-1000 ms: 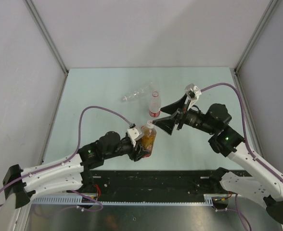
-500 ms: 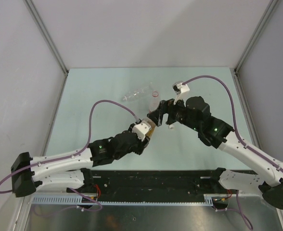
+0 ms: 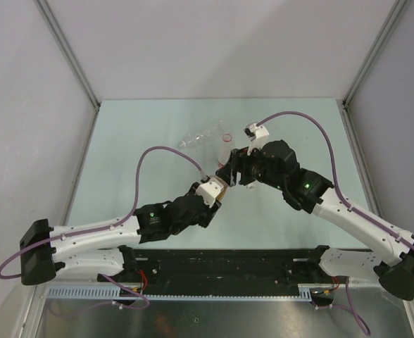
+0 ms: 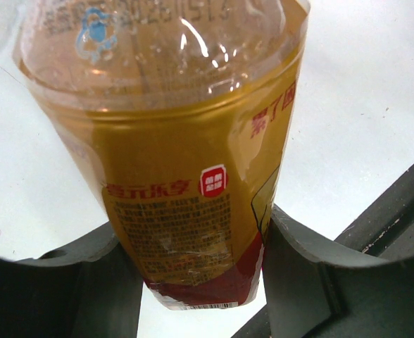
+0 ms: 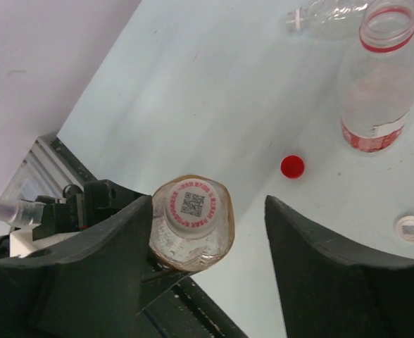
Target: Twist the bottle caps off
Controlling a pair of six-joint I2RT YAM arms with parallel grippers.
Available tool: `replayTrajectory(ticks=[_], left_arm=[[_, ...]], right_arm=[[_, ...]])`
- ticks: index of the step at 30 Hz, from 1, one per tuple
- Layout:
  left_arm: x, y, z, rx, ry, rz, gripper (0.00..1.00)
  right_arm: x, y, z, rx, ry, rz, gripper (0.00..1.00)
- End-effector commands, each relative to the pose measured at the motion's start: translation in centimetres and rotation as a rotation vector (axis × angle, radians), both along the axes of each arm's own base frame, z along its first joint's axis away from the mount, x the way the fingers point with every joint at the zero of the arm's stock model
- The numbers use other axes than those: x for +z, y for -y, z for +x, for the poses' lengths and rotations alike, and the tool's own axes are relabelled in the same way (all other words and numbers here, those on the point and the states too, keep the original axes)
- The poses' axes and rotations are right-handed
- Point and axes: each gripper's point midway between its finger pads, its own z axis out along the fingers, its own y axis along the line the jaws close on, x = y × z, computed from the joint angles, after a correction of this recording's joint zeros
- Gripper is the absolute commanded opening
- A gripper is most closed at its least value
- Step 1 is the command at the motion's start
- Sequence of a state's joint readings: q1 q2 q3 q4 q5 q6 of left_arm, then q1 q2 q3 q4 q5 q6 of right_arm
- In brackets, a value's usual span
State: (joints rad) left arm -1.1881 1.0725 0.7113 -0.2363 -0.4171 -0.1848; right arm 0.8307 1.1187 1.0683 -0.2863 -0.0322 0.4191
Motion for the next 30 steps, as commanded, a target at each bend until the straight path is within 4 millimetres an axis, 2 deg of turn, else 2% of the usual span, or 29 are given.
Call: replayTrajectory(ticks=[1, 4, 8, 12, 15, 17, 19, 25, 30], left_arm=[[2.5, 0.8, 0.4, 0.031, 0.024, -0.072, 0.17], [2.5, 0.7, 0.3, 0.029, 0.021, -0.074, 0.17], [2.5, 0.5, 0.2, 0.034, 0.021, -0.074, 0.18], [2.3, 0.3, 0.2, 0.040, 0.023, -0.073, 0.18], [2.4, 0.3, 0.2, 0.037, 0.024, -0.075, 0.09], [2.3, 0.2, 0.1, 0.035, 0.024, -0.073, 0.03], [2.1, 0.3, 0.1, 0.030, 0.024, -0.068, 0.01], [2.0, 0.9, -0.2, -0.015, 0.019, -0.073, 0.00], [3.0, 1.5, -1.4, -0.086, 0.007, -0.164, 0.00]], right_arm=[[2.3, -1.3, -0.1, 0.038, 0.026, 0.061, 0.63], [2.0, -1.7, -0.1, 0.048, 0.012, 0.062, 0.57], [1.7, -2.2, -0.3, 0.074, 0.000, 0.066, 0.41], [1.9, -2.7, -0.8, 0.122, 0.005, 0.074, 0.17], [2.1, -2.9, -1.2, 0.156, 0.019, 0.075, 0.03], [2.3, -3.0, -1.5, 0.179, 0.033, 0.073, 0.01], [2.5, -2.9, -1.9, 0.208, 0.054, 0.066, 0.00], [3.4, -2.9, -3.6, 0.320, 0.146, 0.083, 0.00], [3.7, -2.7, -4.6, 0.382, 0.197, 0.091, 0.00]])
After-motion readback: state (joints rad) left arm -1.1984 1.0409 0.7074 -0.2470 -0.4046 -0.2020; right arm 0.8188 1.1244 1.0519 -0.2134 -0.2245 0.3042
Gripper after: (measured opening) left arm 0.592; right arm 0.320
